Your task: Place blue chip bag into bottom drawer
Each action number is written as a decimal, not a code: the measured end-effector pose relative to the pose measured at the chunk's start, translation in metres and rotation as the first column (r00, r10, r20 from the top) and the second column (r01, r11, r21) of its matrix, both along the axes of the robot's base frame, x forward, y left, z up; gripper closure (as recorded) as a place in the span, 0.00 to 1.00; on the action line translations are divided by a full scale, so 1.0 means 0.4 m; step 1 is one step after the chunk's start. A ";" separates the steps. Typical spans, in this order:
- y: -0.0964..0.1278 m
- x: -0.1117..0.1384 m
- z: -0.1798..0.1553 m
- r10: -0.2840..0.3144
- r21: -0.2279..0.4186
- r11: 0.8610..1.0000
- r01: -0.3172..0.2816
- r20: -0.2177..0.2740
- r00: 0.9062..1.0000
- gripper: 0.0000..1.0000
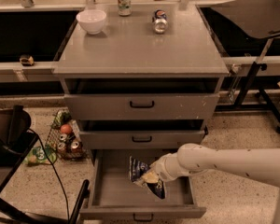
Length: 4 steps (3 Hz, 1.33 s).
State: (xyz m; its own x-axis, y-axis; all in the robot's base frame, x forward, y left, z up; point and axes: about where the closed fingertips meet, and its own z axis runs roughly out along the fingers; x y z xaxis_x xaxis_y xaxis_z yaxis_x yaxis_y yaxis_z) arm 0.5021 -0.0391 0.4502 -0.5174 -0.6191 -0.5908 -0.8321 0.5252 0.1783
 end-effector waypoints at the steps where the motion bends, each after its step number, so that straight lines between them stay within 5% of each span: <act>1: 0.022 0.038 -0.168 -0.044 -0.019 0.999 0.044 0.017 0.999 1.00; 3: 0.040 0.113 -0.371 -0.106 0.084 0.991 0.104 0.022 0.994 1.00; 4: 0.038 0.133 -0.385 -0.116 0.096 0.989 0.114 0.014 0.993 1.00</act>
Offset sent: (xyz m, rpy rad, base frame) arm 0.0547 0.0117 -0.1749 0.0421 -0.0355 -0.1583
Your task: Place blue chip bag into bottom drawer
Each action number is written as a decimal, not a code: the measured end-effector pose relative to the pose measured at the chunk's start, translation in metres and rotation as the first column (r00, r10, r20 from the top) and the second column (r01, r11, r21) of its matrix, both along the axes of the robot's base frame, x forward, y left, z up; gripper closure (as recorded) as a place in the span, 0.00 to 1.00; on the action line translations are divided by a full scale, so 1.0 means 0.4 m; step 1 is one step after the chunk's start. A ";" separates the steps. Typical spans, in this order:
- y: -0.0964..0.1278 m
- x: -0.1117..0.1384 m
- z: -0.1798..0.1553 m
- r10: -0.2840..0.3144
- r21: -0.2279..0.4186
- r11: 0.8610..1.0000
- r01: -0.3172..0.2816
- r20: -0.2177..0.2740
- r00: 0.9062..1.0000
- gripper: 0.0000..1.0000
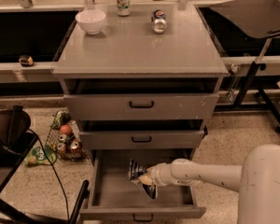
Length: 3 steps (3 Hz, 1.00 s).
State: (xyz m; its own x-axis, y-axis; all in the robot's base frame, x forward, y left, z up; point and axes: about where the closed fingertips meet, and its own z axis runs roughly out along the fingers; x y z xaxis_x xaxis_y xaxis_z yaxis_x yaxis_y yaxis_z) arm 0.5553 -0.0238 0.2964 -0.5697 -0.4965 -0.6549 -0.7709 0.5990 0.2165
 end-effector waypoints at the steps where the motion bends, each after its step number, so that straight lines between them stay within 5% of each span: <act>1: -0.003 -0.002 -0.023 -0.014 -0.006 1.000 0.014 -0.003 1.000 1.00; 3: -0.028 0.030 -0.147 -0.050 0.071 0.996 0.051 -0.010 0.999 1.00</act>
Offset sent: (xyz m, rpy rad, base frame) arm 0.0197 -0.0170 -0.0663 0.0769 -0.0207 -0.0648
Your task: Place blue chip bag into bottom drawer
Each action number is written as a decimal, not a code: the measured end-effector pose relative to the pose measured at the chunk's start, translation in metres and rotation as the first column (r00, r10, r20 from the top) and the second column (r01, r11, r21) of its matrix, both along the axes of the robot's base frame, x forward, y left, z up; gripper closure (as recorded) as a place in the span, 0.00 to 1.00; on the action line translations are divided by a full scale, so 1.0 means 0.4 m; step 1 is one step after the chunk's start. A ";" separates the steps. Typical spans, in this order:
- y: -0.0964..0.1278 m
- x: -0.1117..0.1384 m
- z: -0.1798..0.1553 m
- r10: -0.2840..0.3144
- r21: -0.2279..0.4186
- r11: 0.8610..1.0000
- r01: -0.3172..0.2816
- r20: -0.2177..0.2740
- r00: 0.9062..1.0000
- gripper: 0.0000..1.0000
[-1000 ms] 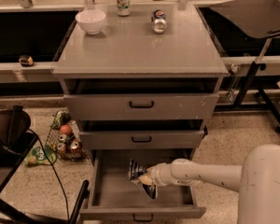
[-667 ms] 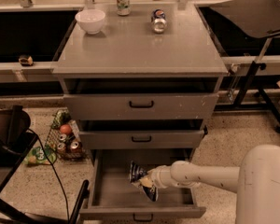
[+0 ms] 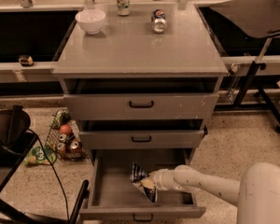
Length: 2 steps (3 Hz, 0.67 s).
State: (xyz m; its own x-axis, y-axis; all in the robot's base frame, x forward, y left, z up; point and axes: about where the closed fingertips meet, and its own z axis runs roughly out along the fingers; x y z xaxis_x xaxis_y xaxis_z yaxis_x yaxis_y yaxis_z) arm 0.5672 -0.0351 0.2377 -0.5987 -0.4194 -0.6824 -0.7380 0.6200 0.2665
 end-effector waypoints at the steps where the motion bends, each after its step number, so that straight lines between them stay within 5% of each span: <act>1: -0.010 0.022 -0.064 -0.023 0.033 0.999 0.024 -0.031 0.999 0.82; 2: -0.012 0.041 -0.095 -0.030 0.029 0.999 0.032 -0.047 0.998 0.59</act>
Offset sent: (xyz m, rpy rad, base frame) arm 0.0277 -0.0096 -0.0514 0.0208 0.0605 -0.0441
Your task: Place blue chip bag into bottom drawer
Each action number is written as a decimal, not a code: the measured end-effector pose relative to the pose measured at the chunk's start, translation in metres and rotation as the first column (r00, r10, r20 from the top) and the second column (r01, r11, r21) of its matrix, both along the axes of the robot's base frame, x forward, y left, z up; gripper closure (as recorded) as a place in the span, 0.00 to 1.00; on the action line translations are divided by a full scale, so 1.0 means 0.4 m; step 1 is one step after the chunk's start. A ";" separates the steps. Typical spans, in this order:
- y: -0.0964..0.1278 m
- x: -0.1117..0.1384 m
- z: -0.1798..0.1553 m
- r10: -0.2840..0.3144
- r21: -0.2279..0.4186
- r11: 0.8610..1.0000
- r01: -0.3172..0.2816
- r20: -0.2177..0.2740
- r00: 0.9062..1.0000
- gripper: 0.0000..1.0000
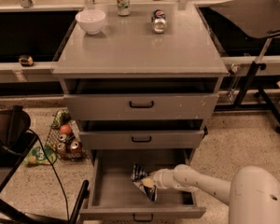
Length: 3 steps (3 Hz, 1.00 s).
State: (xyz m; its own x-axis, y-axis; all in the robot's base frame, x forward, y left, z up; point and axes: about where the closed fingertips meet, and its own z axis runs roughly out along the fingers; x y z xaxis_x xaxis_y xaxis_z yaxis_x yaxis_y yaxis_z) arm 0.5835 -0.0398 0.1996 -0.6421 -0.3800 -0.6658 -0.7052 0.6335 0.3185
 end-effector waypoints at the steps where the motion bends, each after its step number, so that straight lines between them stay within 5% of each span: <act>1: -0.004 0.009 -0.015 -0.002 -0.005 1.000 0.002 -0.009 1.000 0.35; 2: -0.004 0.009 -0.015 -0.002 -0.005 1.000 0.002 -0.009 1.000 0.12; 3: -0.042 0.011 0.003 -0.035 0.023 0.999 0.035 0.001 0.999 0.00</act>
Offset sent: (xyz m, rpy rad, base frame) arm 0.0104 -0.0168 -0.0059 -0.0065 0.0024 -0.0332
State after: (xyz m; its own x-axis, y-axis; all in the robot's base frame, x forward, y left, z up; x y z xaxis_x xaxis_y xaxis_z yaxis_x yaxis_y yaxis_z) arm 0.5880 -0.0567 0.2007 -0.6541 -0.3416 -0.6748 -0.6828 0.6506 0.3325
